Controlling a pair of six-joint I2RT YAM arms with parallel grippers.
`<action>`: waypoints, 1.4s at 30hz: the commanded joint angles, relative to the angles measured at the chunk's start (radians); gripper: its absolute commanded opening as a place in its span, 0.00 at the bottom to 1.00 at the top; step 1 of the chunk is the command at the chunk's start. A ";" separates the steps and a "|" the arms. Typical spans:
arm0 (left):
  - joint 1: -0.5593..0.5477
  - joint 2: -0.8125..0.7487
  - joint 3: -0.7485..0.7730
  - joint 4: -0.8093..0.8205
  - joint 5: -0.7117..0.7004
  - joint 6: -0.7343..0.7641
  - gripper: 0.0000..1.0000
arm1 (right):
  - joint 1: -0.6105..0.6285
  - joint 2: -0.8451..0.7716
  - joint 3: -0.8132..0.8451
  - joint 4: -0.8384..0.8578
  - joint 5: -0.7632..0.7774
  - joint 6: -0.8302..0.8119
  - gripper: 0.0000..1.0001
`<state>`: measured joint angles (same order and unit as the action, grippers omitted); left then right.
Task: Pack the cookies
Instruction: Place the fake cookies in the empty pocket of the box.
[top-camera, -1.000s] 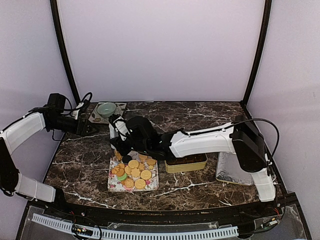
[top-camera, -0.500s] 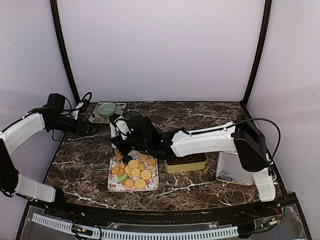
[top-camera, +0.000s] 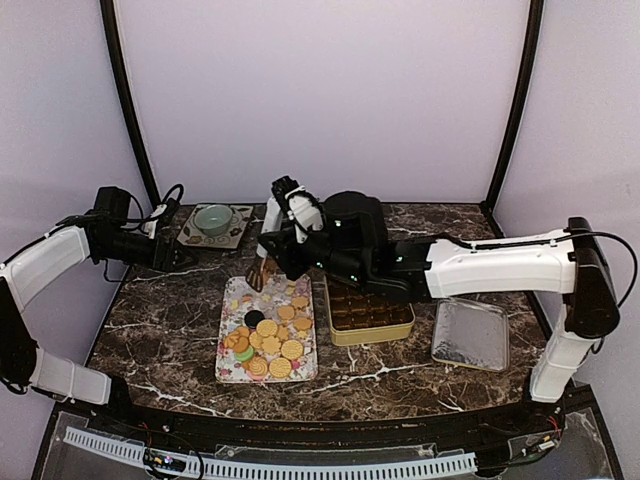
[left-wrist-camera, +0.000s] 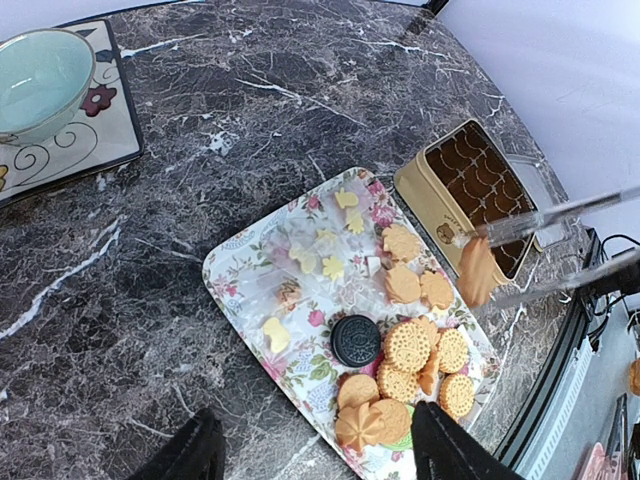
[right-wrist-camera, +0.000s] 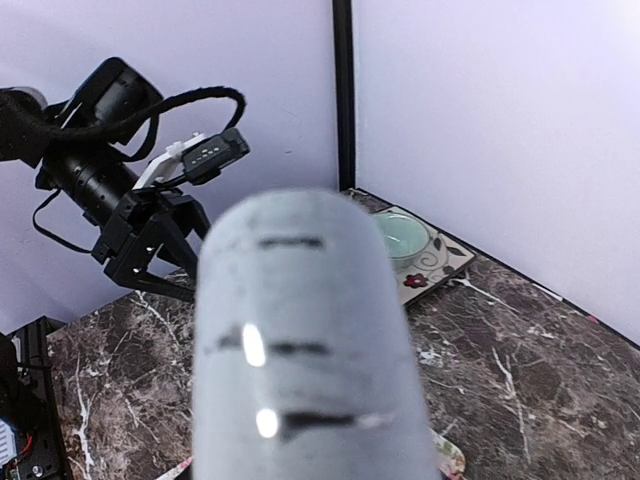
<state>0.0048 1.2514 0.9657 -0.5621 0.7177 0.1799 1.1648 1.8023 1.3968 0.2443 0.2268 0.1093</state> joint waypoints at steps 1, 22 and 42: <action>0.008 -0.017 0.004 0.009 0.015 -0.003 0.66 | -0.069 -0.145 -0.147 0.069 0.089 0.016 0.15; 0.008 -0.032 0.003 0.008 0.051 -0.007 0.66 | -0.225 -0.239 -0.337 0.033 0.124 0.027 0.14; 0.008 -0.030 -0.004 0.007 0.072 -0.017 0.66 | -0.246 -0.172 -0.271 0.038 0.096 -0.008 0.28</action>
<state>0.0086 1.2469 0.9657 -0.5613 0.7666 0.1711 0.9249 1.6096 1.0859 0.2306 0.3332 0.1120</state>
